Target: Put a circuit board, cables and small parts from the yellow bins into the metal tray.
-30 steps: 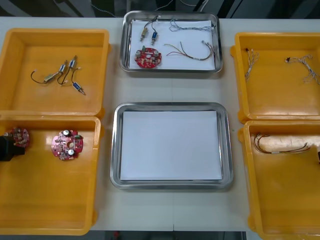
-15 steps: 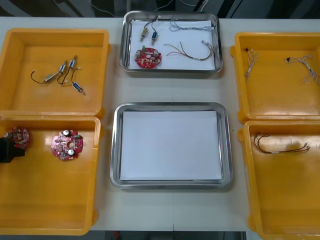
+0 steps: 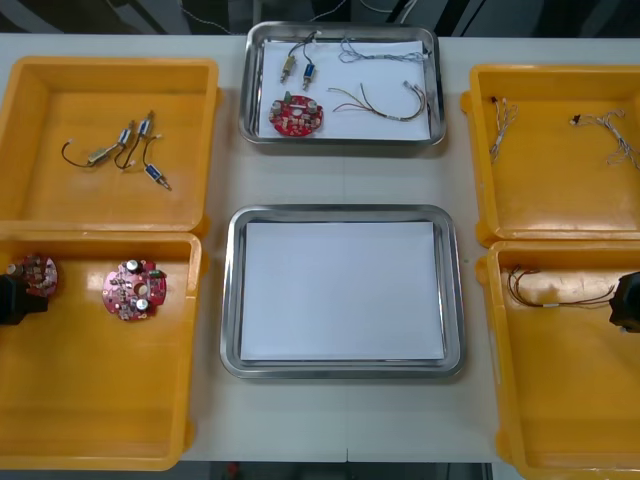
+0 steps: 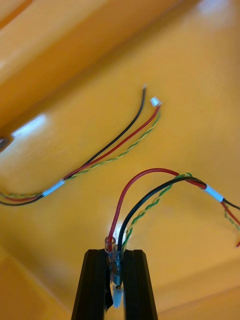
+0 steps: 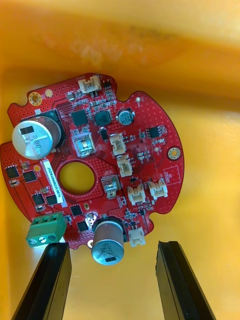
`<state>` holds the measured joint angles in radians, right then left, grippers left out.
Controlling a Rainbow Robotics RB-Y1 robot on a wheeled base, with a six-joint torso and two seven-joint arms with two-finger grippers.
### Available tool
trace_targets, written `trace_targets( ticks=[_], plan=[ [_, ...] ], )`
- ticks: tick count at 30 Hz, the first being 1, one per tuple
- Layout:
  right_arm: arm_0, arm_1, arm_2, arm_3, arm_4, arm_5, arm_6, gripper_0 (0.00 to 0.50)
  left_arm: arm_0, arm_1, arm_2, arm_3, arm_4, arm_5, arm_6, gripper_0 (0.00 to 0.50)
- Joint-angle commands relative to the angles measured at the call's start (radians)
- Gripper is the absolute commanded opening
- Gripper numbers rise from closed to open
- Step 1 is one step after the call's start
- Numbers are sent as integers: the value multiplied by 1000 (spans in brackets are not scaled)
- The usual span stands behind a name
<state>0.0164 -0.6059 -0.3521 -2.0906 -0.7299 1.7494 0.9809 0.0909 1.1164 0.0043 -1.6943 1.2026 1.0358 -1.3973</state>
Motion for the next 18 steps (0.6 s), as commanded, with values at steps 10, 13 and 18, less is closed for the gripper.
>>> trace_targets(
  ticks=[10, 13, 18],
  plan=[
    [76, 130, 35, -138, 17, -10, -70, 0, -5, 46, -9, 1, -3, -19, -69, 332],
    [108, 130, 56, -152, 24, -53, -77, 0, -5, 45, -12, 1, -1, -19, -68, 8],
    [122, 130, 58, -152, 26, -62, -77, 0, -8, 45, -15, 1, -1, -23, -65, 0]
  ],
)
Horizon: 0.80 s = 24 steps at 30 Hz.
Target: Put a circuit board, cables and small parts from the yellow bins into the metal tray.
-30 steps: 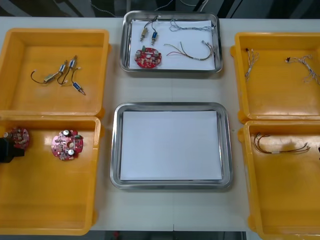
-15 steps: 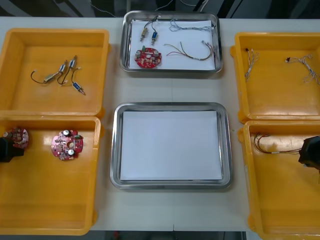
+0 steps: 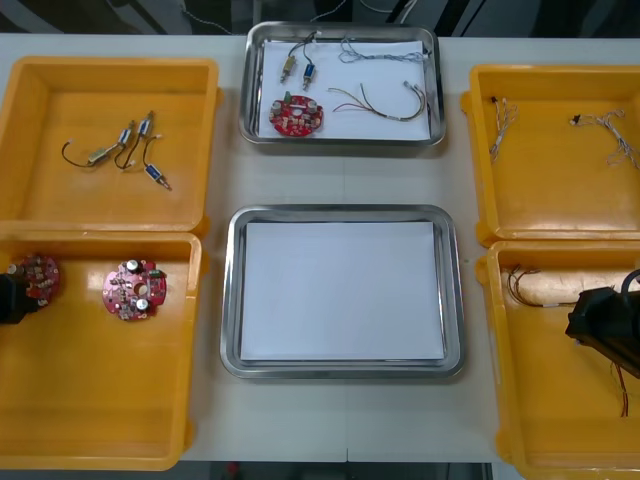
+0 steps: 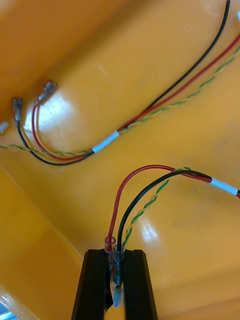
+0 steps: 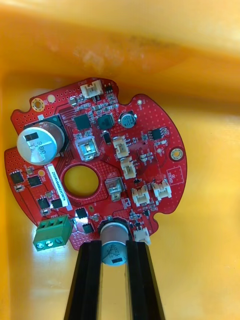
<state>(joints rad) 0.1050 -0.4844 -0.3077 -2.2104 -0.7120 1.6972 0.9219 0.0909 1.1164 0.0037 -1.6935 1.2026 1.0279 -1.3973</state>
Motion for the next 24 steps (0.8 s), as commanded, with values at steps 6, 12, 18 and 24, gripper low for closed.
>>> trace_targets(
  ticks=[6, 12, 18, 24],
  plan=[
    [42, 9, 13, -32, 14, -10, -15, 41, -8, 46, -14, 0, -1, -15, -65, 0],
    [39, 9, 13, -34, 20, -13, -17, 361, -16, 46, -14, 0, 11, -2, -69, 0],
    [39, 9, 10, -32, 22, -19, -20, 500, -33, 59, -11, -12, 34, 35, -65, 0],
    [39, 9, 4, -32, 22, -31, -20, 500, -34, 65, -10, -32, 55, 55, -62, 0]
  ],
)
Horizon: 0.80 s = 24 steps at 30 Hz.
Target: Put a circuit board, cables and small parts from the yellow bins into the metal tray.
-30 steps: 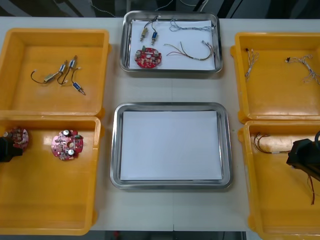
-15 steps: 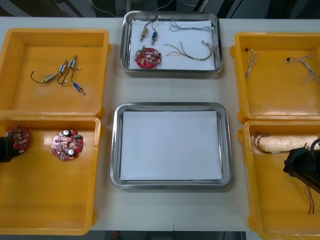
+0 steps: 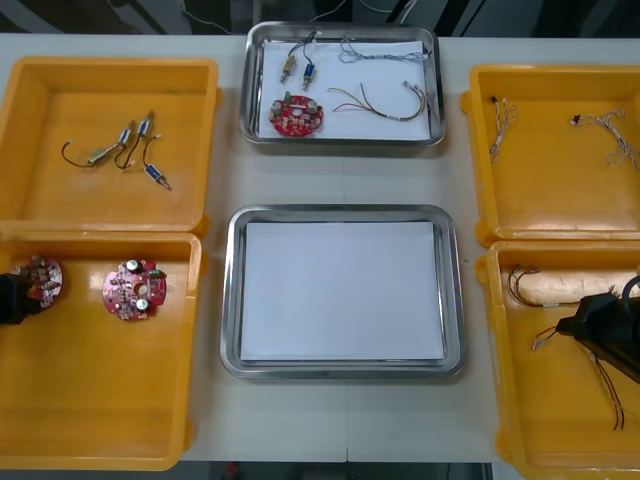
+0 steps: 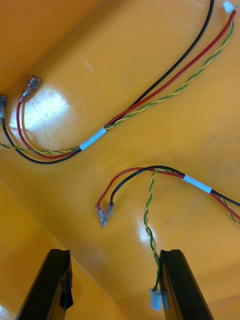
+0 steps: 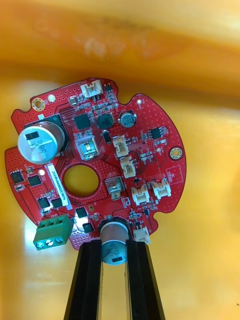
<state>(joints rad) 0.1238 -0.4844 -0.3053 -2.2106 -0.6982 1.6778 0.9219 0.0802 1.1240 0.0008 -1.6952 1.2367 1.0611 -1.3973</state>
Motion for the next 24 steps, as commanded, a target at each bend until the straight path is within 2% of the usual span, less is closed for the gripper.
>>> trace_targets(
  ticks=[1, 6, 12, 19, 24],
  plan=[
    [19, 7, -1, -32, 8, -12, -21, 500, -23, 57, -5, -38, 26, 30, -60, 0],
    [14, 4, -21, -32, -6, -10, -23, 500, -20, 59, -5, -83, 40, 56, -42, 0],
    [7, -37, -41, -32, -40, 5, -21, 500, 13, 76, -2, -141, 53, 57, -19, 0],
    [0, -146, -49, -34, -84, 7, -3, 500, 122, 99, 44, -231, 44, 57, -5, 0],
    [-4, -247, -57, -34, -158, 5, 14, 500, 196, 102, 76, -290, 30, 48, 3, 0]
  ],
)
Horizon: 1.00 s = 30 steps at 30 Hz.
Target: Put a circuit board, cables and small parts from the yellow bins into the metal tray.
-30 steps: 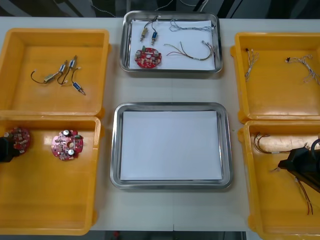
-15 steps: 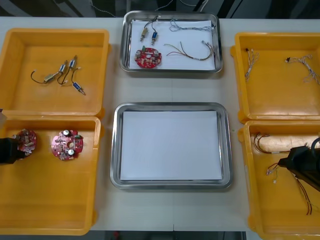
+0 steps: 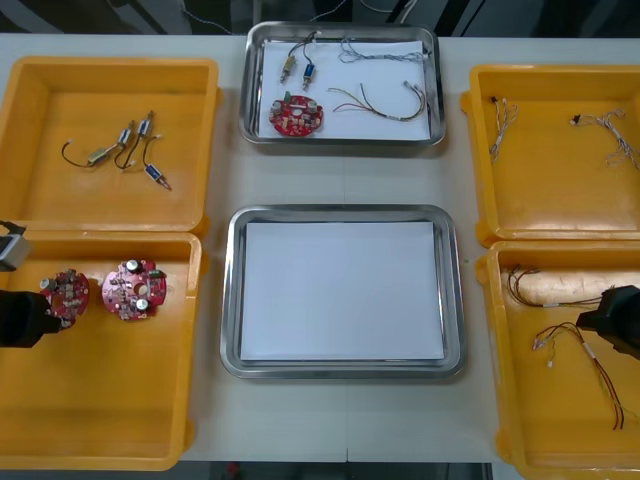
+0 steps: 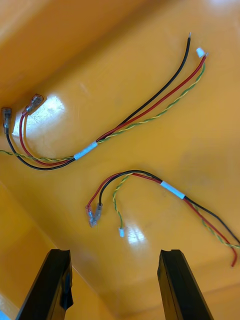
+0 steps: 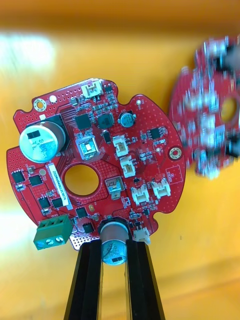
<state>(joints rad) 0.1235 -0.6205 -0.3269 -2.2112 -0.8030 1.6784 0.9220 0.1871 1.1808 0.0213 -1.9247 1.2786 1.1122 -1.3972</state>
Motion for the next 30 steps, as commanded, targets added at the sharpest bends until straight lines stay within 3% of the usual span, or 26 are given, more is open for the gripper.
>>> trace_targets(
  ticks=[1, 6, 12, 16, 25, 30],
  plan=[
    [-2, -137, -35, -33, -70, 4, 21, 500, 106, 45, 57, -73, -13, -12, 3, 0],
    [-2, -254, -35, -33, -131, -14, 101, 500, 167, 42, 54, -103, -30, -60, 4, 0],
    [-2, -329, -32, -32, -145, -45, 281, 500, 187, 34, 9, -109, -70, -106, 3, 0],
    [-2, -338, -32, -13, -151, -72, 403, 500, 180, 26, -26, -108, -122, -143, 9, 0],
    [-2, -338, -27, 42, -206, -129, 718, 500, 170, 26, -49, -108, -127, -156, 17, 0],
    [-2, -338, 2, 44, -189, -135, 850, 500, 147, 23, -75, -103, -133, -160, 24, 0]
  ],
)
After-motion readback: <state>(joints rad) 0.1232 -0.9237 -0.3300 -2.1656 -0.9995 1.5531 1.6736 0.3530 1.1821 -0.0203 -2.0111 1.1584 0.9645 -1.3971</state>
